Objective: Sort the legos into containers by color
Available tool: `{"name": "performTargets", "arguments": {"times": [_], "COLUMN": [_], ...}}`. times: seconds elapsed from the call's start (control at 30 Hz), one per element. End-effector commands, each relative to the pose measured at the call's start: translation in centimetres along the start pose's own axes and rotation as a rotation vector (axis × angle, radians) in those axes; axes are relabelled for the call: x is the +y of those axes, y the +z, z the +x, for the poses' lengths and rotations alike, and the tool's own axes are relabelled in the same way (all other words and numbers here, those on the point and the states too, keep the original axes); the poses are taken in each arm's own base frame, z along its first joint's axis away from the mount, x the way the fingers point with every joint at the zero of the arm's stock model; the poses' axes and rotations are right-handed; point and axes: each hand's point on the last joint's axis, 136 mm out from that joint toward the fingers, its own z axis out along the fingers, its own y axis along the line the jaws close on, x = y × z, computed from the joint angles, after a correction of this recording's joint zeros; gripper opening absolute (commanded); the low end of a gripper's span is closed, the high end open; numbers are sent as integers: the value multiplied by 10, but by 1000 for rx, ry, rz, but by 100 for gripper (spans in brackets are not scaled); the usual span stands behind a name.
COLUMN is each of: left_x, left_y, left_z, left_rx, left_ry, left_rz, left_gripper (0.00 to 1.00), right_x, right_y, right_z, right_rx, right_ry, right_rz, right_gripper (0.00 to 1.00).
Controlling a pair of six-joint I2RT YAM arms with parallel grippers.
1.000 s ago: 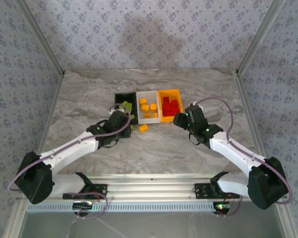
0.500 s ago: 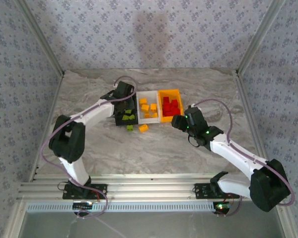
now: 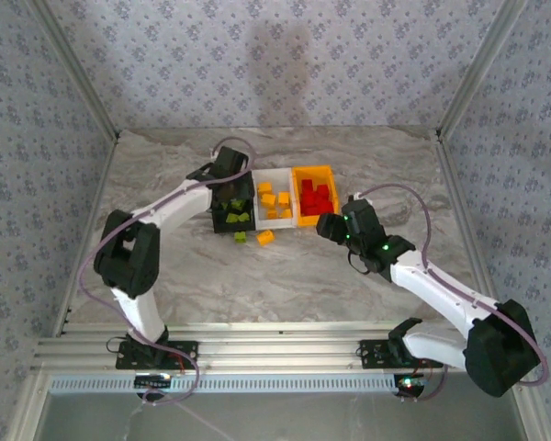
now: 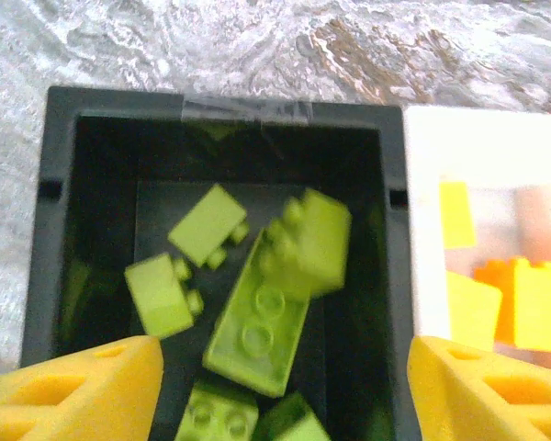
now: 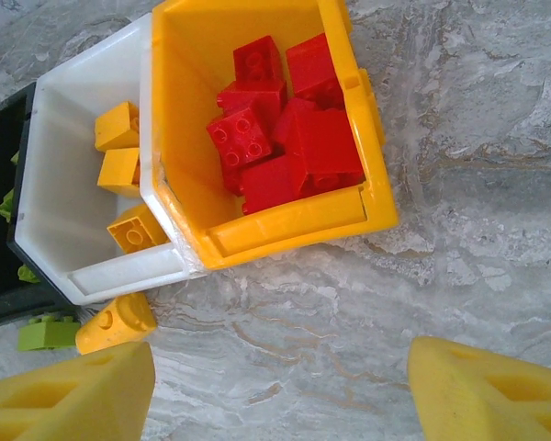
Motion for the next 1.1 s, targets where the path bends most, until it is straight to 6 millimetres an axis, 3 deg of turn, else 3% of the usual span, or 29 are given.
{"name": "performTargets", "arguments": {"times": [0.0, 0.17, 0.27, 0.37, 0.53, 0.67, 1.07], "left_x": [-16, -17, -13, -5, 18, 23, 16], "left_y": [-45, -73, -80, -74, -47, -32, 4], "left_z": [4, 55, 88, 118, 156, 162, 143], "left_rx": [-62, -71, -76, -79, -42, -43, -78], "left_ry": [5, 45, 79, 127, 144, 159, 171], "left_rz": [89, 137, 141, 114, 55, 22, -13], "left_gripper": [76, 80, 81, 81, 78, 75, 73], "right_x": [-1, -1, -3, -3, -2, 0, -1], "right_y": [-4, -1, 1, 3, 1, 0, -5], "right_z": [2, 5, 7, 10, 9, 6, 3], "right_rx": [-1, 3, 6, 14, 11, 3, -6], "right_ry": [-6, -3, -1, 1, -2, -3, -9], "right_rz": [0, -2, 1, -1, 0, -3, 2], "right_gripper": [75, 75, 75, 75, 75, 75, 75]}}
